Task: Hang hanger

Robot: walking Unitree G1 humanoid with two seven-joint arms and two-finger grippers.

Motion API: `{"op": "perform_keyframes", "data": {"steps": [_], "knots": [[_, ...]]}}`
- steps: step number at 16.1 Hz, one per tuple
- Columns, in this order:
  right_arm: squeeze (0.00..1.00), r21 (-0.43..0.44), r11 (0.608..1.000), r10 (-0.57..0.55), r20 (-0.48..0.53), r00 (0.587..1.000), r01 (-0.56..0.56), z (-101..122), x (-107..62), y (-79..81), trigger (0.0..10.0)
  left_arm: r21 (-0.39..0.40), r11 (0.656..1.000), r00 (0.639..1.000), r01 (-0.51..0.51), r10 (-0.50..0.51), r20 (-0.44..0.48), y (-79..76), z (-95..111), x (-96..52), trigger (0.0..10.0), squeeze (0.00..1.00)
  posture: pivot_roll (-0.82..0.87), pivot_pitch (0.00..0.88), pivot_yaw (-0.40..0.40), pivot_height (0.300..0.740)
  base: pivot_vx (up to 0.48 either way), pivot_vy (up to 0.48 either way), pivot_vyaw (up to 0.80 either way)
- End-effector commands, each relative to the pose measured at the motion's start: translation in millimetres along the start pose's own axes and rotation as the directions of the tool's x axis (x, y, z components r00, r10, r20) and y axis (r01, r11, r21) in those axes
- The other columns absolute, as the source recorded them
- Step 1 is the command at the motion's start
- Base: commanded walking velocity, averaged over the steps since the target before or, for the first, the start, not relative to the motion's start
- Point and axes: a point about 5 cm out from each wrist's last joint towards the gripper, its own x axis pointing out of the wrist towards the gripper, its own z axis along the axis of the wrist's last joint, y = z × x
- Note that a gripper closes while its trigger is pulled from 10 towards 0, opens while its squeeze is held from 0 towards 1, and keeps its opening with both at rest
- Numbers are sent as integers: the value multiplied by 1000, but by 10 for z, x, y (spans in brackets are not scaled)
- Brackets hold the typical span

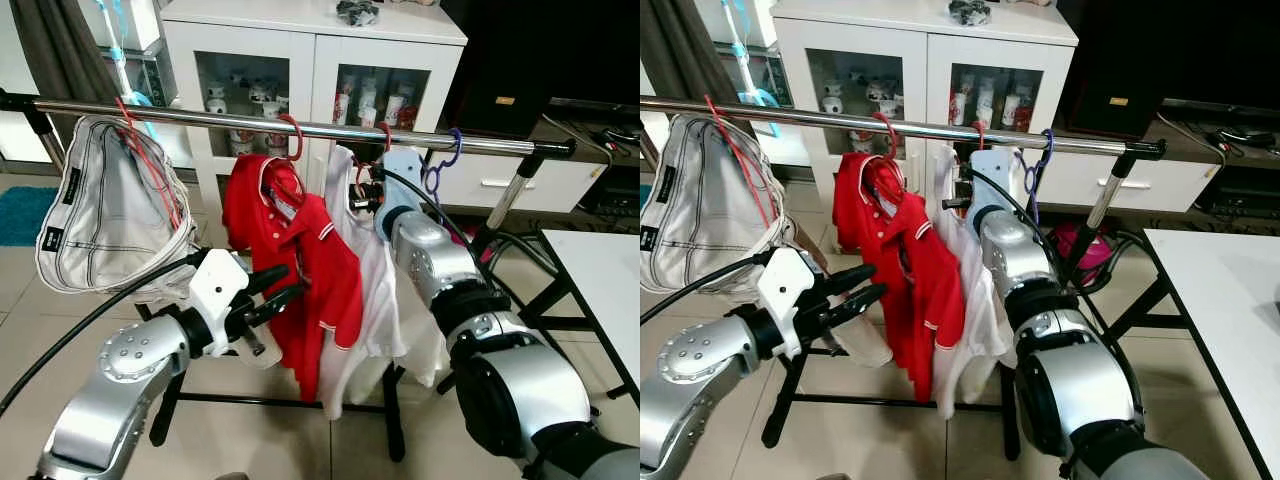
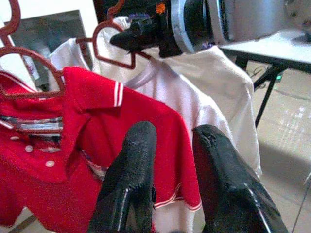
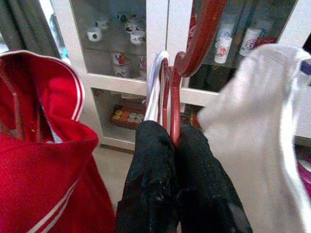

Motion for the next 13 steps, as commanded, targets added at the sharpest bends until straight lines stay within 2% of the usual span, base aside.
{"op": "perform_keyframes", "data": {"steps": [1,3,4,6,7,10,11,12,13], "knots": [[1000,22,1000,2,-14,1000,-2,-94,-22,-37,10000,16,1000,999,-12,12,33,30,84,1,10000,0,88,0,-76,740,0,0,0],[1000,-42,996,79,94,992,-76,-60,-141,-94,10000,8,999,997,-33,33,70,46,116,19,10000,0,82,0,-80,740,0,0,0],[1000,-33,994,103,123,987,-100,-43,-193,-98,10000,5,999,995,-47,46,86,59,131,22,10000,0,79,0,-79,740,0,0,0],[1000,-2,982,183,211,960,-187,24,-406,-93,10000,-24,993,983,-115,117,143,116,191,17,10000,0,71,0,-76,740,0,0,0],[1000,-32,966,254,272,928,-255,48,-633,-72,10000,-57,984,971,-166,173,164,129,199,-7,10000,0,61,0,-72,740,0,0,0],[1000,-67,957,289,319,903,-283,11,-869,-51,10000,-69,975,967,-209,217,135,95,119,-49,10000,0,57,0,-66,740,0,0,0],[184,-43,949,309,322,895,-312,-69,-1052,-33,10000,-66,968,964,-243,248,95,67,44,-81,10000,0,53,0,-63,740,0,0,0],[0,-8,945,314,299,901,-327,-179,-1179,-36,10000,-76,951,950,-298,303,70,88,5,-95,10000,0,46,0,-57,740,0,0,0],[0,49,955,271,271,924,-294,-315,-1279,-62,10000,-98,927,928,-362,368,57,139,-30,-88,10000,0,30,0,-47,740,0,0,0]]}}
